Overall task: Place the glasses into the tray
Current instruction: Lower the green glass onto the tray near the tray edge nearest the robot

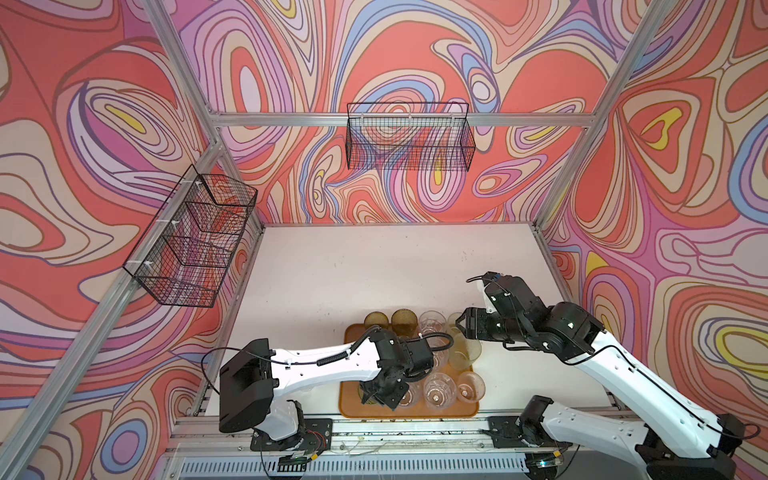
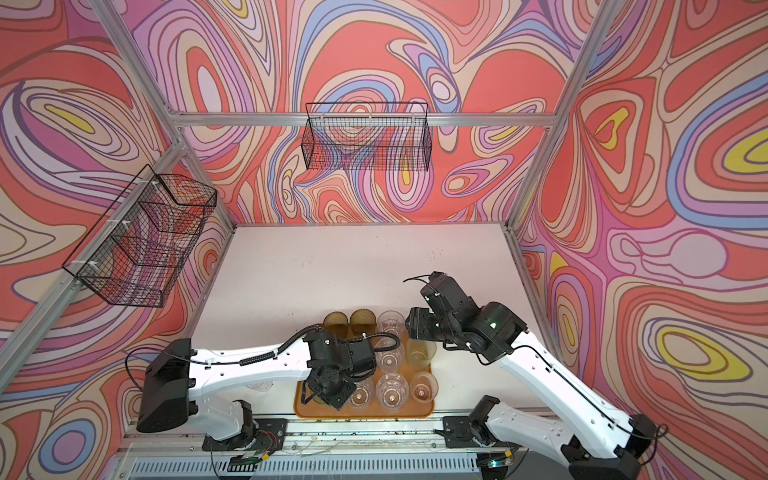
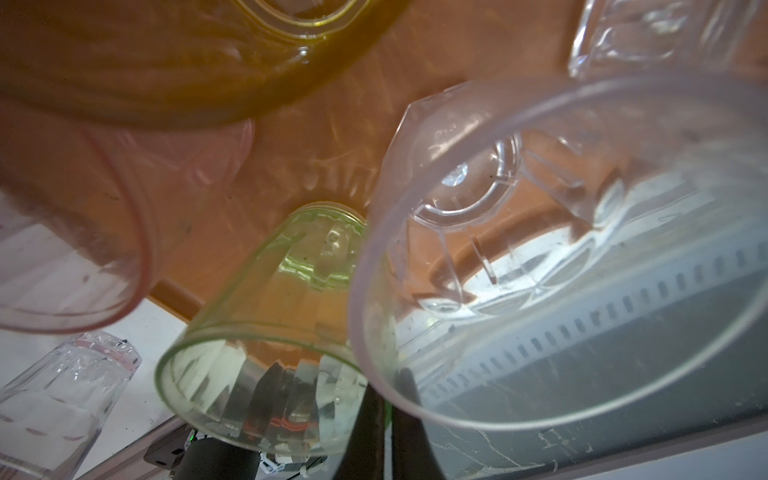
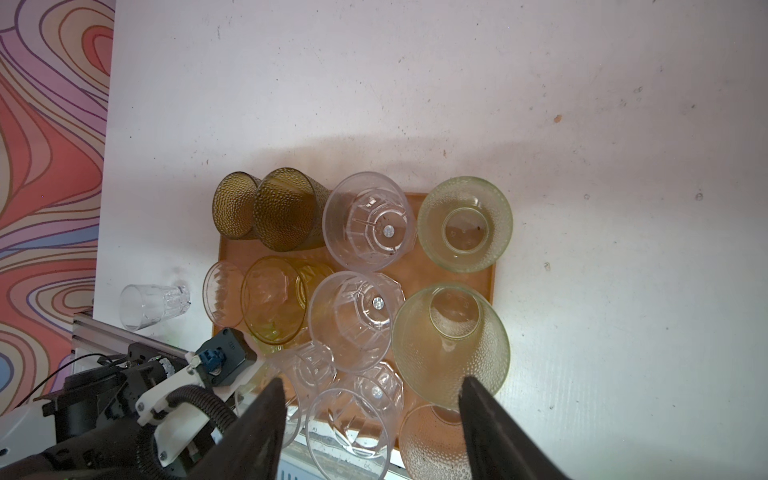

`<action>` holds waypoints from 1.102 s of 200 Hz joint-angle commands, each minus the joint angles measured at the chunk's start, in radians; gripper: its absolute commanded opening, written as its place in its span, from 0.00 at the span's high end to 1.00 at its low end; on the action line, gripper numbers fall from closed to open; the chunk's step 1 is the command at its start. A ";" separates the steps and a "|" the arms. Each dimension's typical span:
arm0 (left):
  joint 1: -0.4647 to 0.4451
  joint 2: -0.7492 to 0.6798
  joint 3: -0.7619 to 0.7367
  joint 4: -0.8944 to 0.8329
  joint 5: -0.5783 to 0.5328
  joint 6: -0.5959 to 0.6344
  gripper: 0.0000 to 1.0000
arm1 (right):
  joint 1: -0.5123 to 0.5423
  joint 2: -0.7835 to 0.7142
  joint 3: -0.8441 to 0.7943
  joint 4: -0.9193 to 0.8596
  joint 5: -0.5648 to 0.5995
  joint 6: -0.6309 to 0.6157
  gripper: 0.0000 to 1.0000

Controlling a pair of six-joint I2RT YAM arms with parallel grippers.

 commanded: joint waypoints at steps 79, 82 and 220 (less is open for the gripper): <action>-0.005 -0.008 0.048 -0.031 -0.014 -0.006 0.81 | -0.006 -0.009 -0.010 -0.004 0.017 0.002 0.32; -0.005 -0.011 0.051 -0.034 -0.015 -0.006 0.81 | -0.006 -0.007 -0.010 -0.003 0.017 0.002 0.32; 0.050 -0.121 0.132 -0.184 -0.124 -0.075 0.80 | -0.006 -0.016 -0.021 0.010 0.015 -0.012 0.32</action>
